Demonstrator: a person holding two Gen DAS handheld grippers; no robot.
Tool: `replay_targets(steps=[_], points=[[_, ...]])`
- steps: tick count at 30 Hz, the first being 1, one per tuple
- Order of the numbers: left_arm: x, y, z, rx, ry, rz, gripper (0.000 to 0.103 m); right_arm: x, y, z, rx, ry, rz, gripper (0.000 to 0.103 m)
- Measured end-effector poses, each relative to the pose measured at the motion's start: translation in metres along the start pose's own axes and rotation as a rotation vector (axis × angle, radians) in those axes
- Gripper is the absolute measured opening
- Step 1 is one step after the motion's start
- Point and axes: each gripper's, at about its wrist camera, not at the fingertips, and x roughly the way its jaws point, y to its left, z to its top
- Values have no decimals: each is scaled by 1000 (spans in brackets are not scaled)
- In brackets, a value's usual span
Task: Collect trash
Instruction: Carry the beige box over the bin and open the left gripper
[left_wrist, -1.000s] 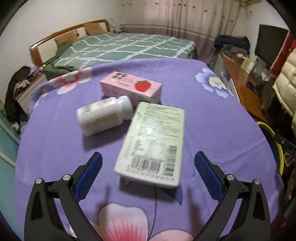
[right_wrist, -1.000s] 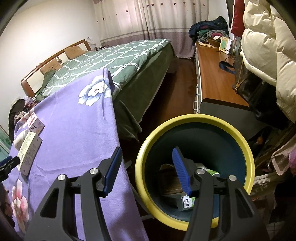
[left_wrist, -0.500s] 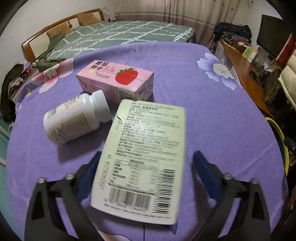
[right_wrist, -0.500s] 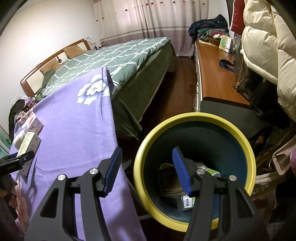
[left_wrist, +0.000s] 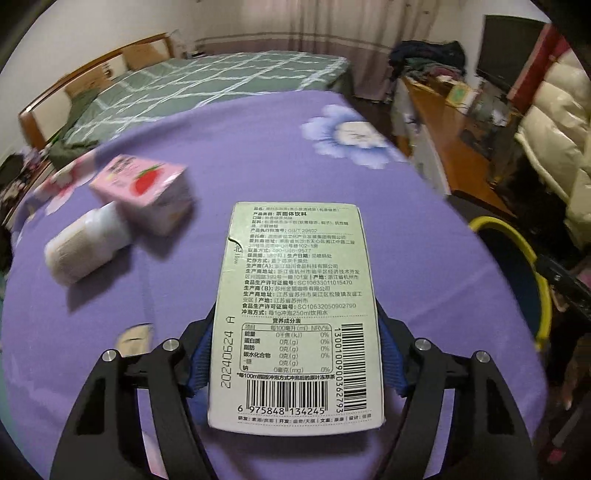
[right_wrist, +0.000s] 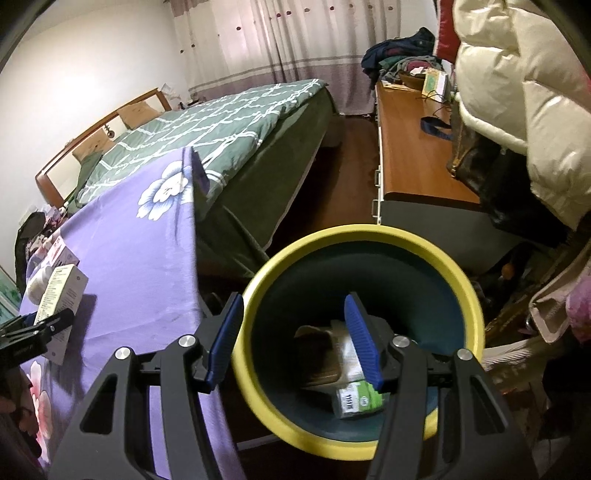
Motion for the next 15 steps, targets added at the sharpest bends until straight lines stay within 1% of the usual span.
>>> replay_targets(steps=[7, 15], points=[[-4, -73, 10, 99, -13, -77, 71, -13, -37, -4, 45, -18, -26, 54], [3, -168, 19, 228, 7, -171, 71, -28, -82, -12, 88, -40, -78, 54]])
